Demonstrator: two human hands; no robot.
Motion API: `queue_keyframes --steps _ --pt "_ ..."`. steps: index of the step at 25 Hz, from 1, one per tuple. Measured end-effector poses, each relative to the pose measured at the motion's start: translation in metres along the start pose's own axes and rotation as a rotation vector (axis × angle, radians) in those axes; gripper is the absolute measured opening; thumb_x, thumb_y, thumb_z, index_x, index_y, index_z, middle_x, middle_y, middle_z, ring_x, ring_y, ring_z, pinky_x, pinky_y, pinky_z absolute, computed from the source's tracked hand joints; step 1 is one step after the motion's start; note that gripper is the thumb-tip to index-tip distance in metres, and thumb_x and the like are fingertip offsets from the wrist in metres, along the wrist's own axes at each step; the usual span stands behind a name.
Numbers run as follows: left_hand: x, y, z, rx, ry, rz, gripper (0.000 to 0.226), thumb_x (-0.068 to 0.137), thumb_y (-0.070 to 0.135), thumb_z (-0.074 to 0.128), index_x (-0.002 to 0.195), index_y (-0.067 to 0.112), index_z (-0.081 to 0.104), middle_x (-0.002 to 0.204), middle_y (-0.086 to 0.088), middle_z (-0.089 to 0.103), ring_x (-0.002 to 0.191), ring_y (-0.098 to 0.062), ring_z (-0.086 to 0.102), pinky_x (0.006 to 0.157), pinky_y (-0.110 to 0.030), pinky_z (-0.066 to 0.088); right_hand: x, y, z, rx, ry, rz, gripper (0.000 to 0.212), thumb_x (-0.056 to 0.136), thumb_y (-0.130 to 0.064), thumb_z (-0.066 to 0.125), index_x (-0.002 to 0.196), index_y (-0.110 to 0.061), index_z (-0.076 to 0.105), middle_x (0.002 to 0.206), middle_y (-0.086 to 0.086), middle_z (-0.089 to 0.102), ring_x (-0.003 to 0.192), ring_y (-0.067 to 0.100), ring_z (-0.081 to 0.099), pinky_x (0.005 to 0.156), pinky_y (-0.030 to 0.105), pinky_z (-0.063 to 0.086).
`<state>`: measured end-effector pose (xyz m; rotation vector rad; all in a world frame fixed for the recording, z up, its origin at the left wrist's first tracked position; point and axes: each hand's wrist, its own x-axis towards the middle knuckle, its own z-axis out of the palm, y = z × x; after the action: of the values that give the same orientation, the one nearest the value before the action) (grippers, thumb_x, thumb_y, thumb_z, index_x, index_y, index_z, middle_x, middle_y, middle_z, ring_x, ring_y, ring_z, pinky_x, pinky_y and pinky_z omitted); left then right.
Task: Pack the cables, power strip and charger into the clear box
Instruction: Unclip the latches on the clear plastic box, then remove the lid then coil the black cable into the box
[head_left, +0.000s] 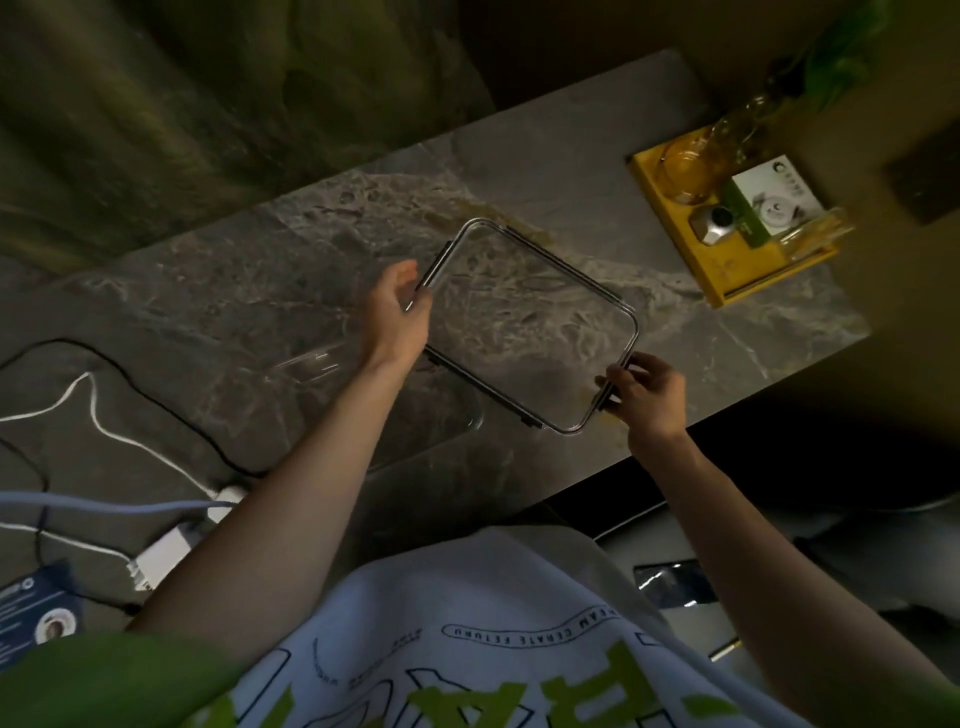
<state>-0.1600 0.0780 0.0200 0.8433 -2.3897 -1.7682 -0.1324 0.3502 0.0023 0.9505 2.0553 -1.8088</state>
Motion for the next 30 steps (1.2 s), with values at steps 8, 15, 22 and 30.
queue_keyframes --steps 8,15,22,30 --pt "-0.014 -0.035 0.039 0.531 -0.023 -0.037 0.055 0.095 0.031 0.049 0.145 0.015 0.034 0.153 -0.017 0.028 0.142 -0.034 0.024 0.115 -0.045 0.025 0.052 0.013 -0.013 0.035 0.162 0.119 0.026 0.092 -0.005 0.055 0.115 0.007 0.052 0.100 0.026 0.064 0.085 0.035 0.070 0.067 0.044 0.058" --pt "-0.025 -0.048 0.044 0.876 -0.142 0.040 0.067 0.096 0.041 0.045 0.152 0.024 0.013 0.161 -0.012 -0.006 0.148 -0.029 -0.012 0.118 -0.046 0.006 0.077 0.012 0.000 -0.089 0.306 0.140 0.029 0.087 -0.009 0.059 0.115 -0.001 0.055 0.104 0.021 0.064 0.087 0.037 0.068 0.070 0.051 0.059" --pt "-0.027 -0.055 0.042 0.941 -0.144 0.068 0.065 0.096 0.044 0.042 0.152 0.027 0.013 0.162 -0.011 -0.006 0.148 -0.029 -0.014 0.118 -0.050 0.008 0.081 0.015 0.005 -0.148 0.396 0.172 0.026 0.089 -0.012 0.060 0.114 -0.006 0.054 0.104 0.015 0.059 0.092 0.031 0.062 0.080 0.050 0.057" --pt "-0.028 -0.054 0.042 0.945 -0.169 0.039 0.063 0.096 0.043 0.041 0.151 0.028 0.014 0.161 -0.011 -0.010 0.147 -0.029 -0.016 0.117 -0.054 0.009 0.081 0.021 0.000 -0.332 0.338 0.196 0.030 0.082 -0.021 0.070 0.108 -0.007 0.062 0.110 0.017 0.067 0.102 0.035 0.064 0.088 0.047 0.054"
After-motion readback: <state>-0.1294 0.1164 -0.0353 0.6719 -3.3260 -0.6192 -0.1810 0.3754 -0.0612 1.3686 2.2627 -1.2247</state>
